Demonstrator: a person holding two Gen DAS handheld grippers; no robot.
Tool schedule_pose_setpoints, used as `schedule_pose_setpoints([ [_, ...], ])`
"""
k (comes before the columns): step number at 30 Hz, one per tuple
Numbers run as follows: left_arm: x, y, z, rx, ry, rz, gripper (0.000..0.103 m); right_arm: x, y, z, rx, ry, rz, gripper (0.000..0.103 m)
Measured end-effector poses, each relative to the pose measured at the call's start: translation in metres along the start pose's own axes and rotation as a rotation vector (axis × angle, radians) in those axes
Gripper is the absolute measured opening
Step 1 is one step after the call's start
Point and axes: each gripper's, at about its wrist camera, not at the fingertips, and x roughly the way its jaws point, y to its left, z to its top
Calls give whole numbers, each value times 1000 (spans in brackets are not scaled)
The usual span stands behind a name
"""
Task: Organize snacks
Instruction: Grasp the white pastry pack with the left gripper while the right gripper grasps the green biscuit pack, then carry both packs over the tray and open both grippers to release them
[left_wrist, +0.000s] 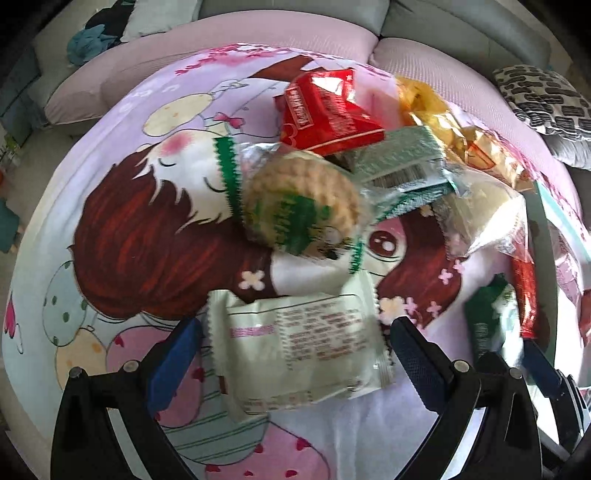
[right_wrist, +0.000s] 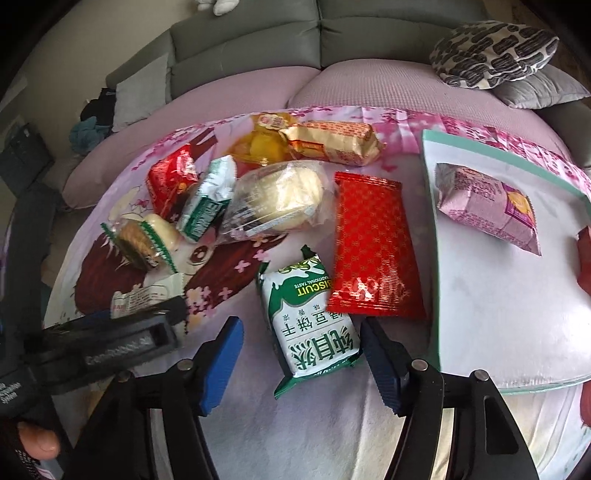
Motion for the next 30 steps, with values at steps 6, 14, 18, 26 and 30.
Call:
schedule_pose_setpoints([
  [6, -1, 1, 1, -16, -7, -11, 100, -1, 2, 0, -5, 5, 28, 60],
  [14, 1, 3, 0, 15, -21, 38, 91, 10, -2, 2, -5, 23, 2, 55],
  [18, 2, -5, 1, 28, -36, 53, 84, 16, 4, 2, -39, 31, -34, 54],
  [26, -3, -25, -1, 56, -57, 40, 62, 19, 11, 0, -66, 33, -52, 48],
  [30, -8, -25, 0, 46, -56, 24, 60, 18, 10, 1, -63, 31, -39, 45],
])
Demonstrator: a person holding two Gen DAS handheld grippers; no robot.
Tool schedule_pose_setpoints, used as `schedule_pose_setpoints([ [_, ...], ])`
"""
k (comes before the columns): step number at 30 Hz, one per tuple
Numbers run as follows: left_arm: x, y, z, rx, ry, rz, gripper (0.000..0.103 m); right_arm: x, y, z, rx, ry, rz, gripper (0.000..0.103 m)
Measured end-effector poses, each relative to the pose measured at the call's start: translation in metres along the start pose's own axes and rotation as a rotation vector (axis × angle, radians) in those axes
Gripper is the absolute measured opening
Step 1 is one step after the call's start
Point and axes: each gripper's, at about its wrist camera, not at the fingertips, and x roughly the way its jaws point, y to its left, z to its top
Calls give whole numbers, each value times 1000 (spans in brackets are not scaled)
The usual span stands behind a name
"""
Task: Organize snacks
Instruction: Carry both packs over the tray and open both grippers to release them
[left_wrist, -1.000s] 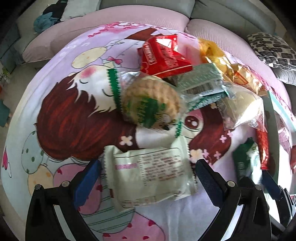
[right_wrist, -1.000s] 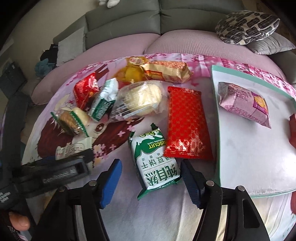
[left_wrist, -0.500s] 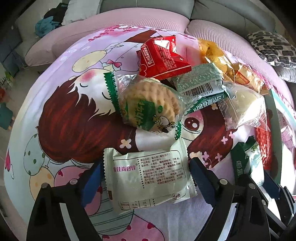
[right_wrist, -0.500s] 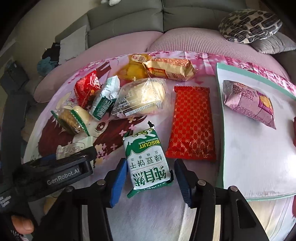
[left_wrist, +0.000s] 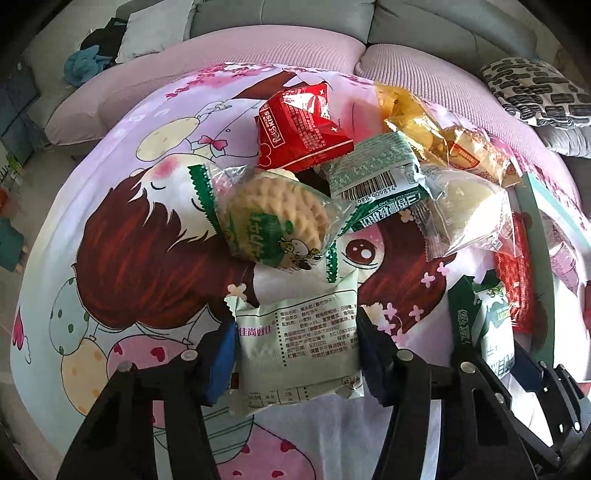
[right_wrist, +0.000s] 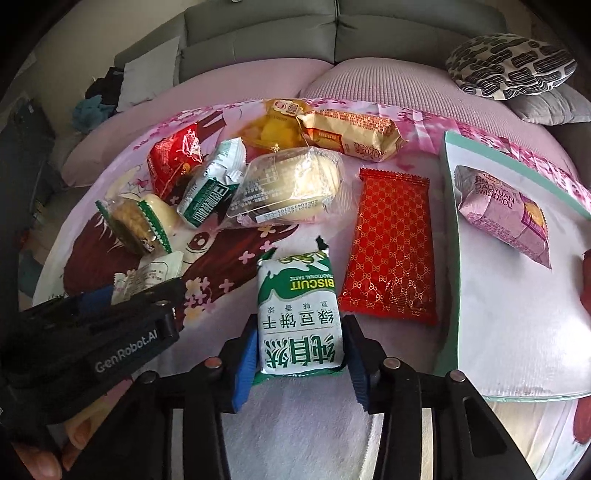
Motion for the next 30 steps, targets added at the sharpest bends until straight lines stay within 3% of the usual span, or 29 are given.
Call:
schedule_pose_setpoints([
  [6, -12, 12, -1, -31, -11, -61, 59, -8, -2, 0, -3, -17, 6, 44],
  [23, -63, 13, -2, -21, -131, -88, 59, -58, -9, 2, 14, -146, 48, 43],
  [30, -68, 1, -3, 2, -144, -91, 59, -69, -26, 3, 60, -173, 38, 43],
])
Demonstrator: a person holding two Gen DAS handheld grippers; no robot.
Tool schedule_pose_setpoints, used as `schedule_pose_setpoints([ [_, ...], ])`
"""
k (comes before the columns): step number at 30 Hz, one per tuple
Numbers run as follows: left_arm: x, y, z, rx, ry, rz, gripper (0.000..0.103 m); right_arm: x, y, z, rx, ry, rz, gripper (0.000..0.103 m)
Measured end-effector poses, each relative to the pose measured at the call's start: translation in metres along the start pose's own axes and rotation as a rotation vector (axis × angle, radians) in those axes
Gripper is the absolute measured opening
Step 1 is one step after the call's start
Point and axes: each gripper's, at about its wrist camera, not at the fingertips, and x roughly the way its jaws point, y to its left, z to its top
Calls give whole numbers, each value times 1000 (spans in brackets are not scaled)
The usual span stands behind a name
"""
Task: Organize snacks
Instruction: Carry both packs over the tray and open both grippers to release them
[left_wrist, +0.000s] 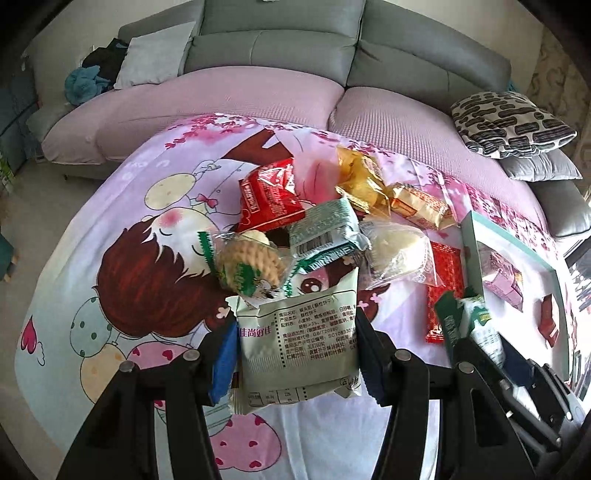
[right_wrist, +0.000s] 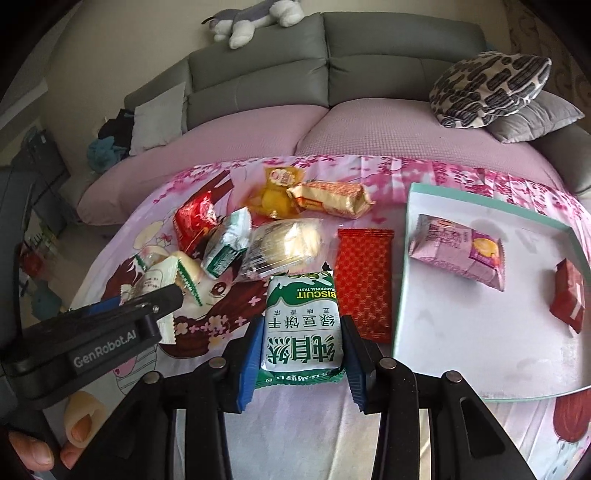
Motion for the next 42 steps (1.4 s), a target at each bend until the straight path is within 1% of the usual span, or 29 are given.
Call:
schedule_pose_setpoints([
  [4, -2, -9, 0, 19, -3, -14, 59, -10, -23, 4, 45, -39, -61, 43],
  [6, -3, -16, -1, 30, -4, -32, 59, -17, -44, 5, 88, -56, -107, 42],
  [11, -6, -37, 1, 68, -7, -57, 59, -29, -89, 8, 179, -77, -188, 42],
  [17, -11, -77, 7, 145, -20, -92, 59, -44, -139, 5, 291, -107, -267, 42],
  [22, -11, -111, 11, 179, -14, -154, 59, -55, -178, -3, 397, -134, -308, 42],
  [25, -11, -134, 13, 220, -21, -171, 59, -63, -201, -9, 454, -151, -360, 42],
  [30, -16, -174, 16, 287, -41, -205, 59, -75, -230, -18, 528, -171, -430, 42],
  [33, -14, -198, 17, 325, -43, -219, 59, -78, -245, -21, 560, -180, -447, 42],
  [36, -9, -222, 15, 365, -32, -230, 59, -79, -252, -23, 573, -184, -461, 42],
  [42, 8, -255, 8, 419, -1, -230, 59, -75, -264, -25, 589, -183, -471, 43],
])
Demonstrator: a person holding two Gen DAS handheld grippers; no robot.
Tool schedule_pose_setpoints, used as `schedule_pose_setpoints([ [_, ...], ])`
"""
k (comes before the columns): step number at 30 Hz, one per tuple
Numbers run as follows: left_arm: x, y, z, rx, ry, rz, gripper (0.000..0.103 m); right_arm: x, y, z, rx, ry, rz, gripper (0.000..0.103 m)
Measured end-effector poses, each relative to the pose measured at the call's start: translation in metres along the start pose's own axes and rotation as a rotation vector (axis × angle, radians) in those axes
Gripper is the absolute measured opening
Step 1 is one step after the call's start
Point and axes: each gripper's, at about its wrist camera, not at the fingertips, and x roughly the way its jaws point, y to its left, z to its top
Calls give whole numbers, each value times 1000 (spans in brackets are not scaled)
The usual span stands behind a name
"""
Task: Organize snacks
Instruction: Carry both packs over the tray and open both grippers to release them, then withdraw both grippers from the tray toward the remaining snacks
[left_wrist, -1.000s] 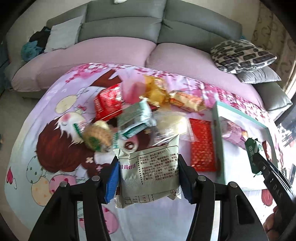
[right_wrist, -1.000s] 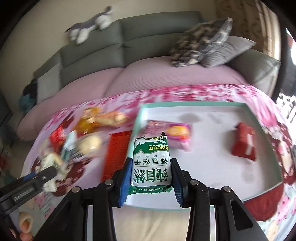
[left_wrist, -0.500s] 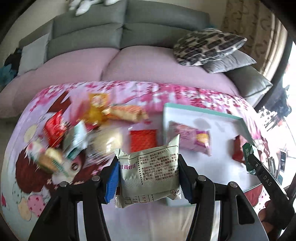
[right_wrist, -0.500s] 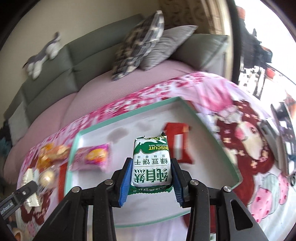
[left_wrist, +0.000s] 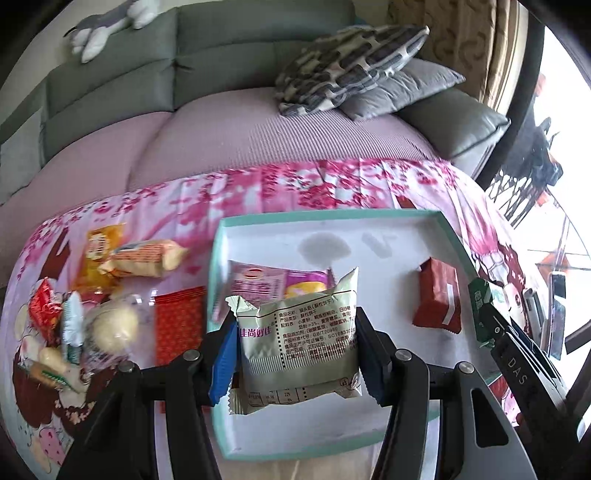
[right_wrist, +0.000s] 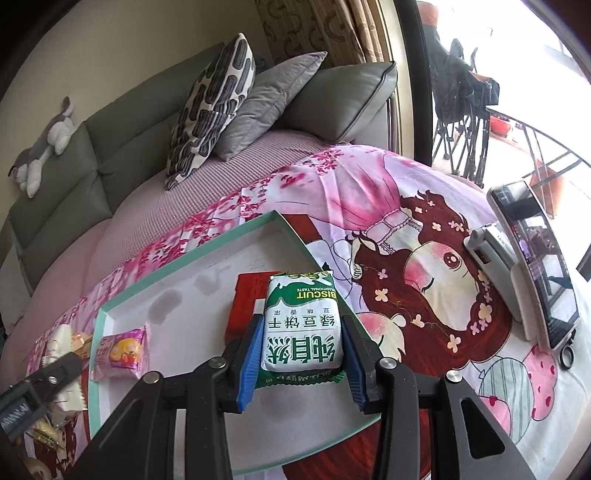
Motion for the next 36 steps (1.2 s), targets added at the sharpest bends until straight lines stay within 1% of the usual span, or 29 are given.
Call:
schedule_pose_setpoints([
  [5, 20, -15, 0, 20, 36, 6, 59, 6, -3, -1, 5, 19, 1, 43],
  [12, 38, -22, 1, 23, 65, 29, 59, 12, -3, -1, 6, 45, 5, 43],
  [15, 41, -23, 3, 15, 71, 41, 61, 14, -3, -1, 7, 52, 10, 43],
  [17, 43, -23, 4, 5, 80, 45, 69, 15, -2, 0, 2, 54, 14, 44],
  [27, 35, -18, 5, -15, 70, 68, 69, 13, -2, 1, 0, 47, 21, 44],
  [28, 34, -16, 5, -22, 66, 76, 71, 14, 0, 1, -8, 52, 22, 45],
  [29, 32, -14, 6, -30, 62, 90, 78, 14, 1, 1, -14, 54, 24, 47],
  [30, 30, -11, 5, -43, 55, 114, 84, 15, 3, 0, -28, 57, 26, 55],
  [31, 28, -7, 4, -57, 43, 138, 93, 16, 5, 0, -40, 56, 29, 67],
  [33, 25, 2, 3, -84, 22, 183, 94, 16, 9, -1, -62, 53, 39, 76],
  [35, 24, 11, 2, -112, 16, 206, 94, 17, 13, -2, -80, 55, 54, 79],
  [36, 24, 18, 1, -135, 14, 215, 94, 17, 16, -3, -88, 54, 57, 84],
])
